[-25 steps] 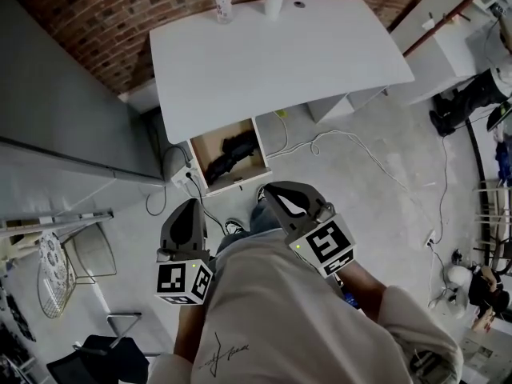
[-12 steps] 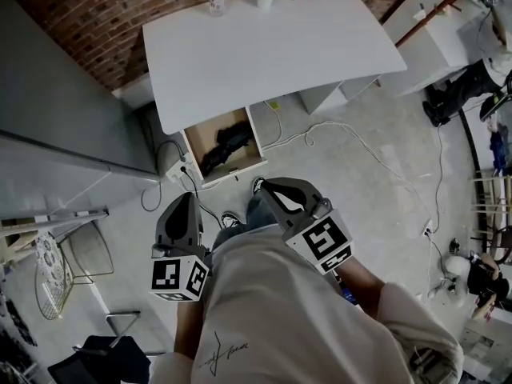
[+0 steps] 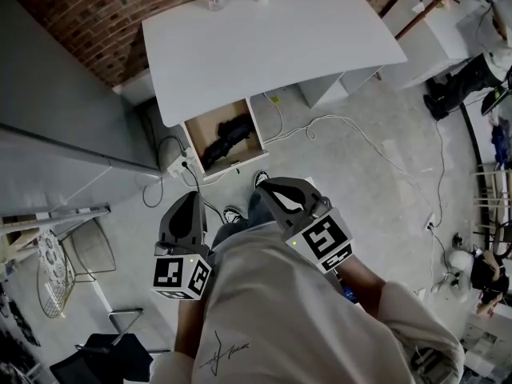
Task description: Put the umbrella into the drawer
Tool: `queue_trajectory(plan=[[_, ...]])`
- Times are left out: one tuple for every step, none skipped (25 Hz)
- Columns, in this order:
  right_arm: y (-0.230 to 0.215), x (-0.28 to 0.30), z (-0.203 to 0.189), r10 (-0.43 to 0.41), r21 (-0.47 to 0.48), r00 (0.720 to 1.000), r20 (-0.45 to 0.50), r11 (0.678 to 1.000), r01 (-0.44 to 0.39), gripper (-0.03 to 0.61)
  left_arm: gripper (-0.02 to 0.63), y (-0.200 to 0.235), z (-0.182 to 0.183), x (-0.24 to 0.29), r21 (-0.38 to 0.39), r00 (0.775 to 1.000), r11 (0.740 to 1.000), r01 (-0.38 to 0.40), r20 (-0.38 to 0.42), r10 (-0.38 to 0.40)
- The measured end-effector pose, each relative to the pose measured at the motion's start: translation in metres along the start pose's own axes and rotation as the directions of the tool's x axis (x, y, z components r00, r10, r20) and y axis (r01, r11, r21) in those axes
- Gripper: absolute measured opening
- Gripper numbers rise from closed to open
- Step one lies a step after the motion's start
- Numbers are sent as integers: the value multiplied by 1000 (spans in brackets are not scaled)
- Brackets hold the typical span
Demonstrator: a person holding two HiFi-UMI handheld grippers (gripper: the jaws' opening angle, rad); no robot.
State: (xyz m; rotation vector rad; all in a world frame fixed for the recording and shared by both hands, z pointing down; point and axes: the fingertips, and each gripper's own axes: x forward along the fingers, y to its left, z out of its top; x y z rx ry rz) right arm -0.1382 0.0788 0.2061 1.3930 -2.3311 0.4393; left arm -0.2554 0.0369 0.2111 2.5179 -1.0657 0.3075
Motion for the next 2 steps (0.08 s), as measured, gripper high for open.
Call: queue_trajectory(plan=[[2, 0, -1, 4, 6, 1000, 3, 1000, -4, 9, 18, 0, -2, 0, -1, 1000, 1000, 3, -3, -3], [4, 0, -2, 8, 11, 1000, 5, 1000, -8, 9, 18, 0, -3, -1, -1, 1000, 1000, 5, -6, -5]])
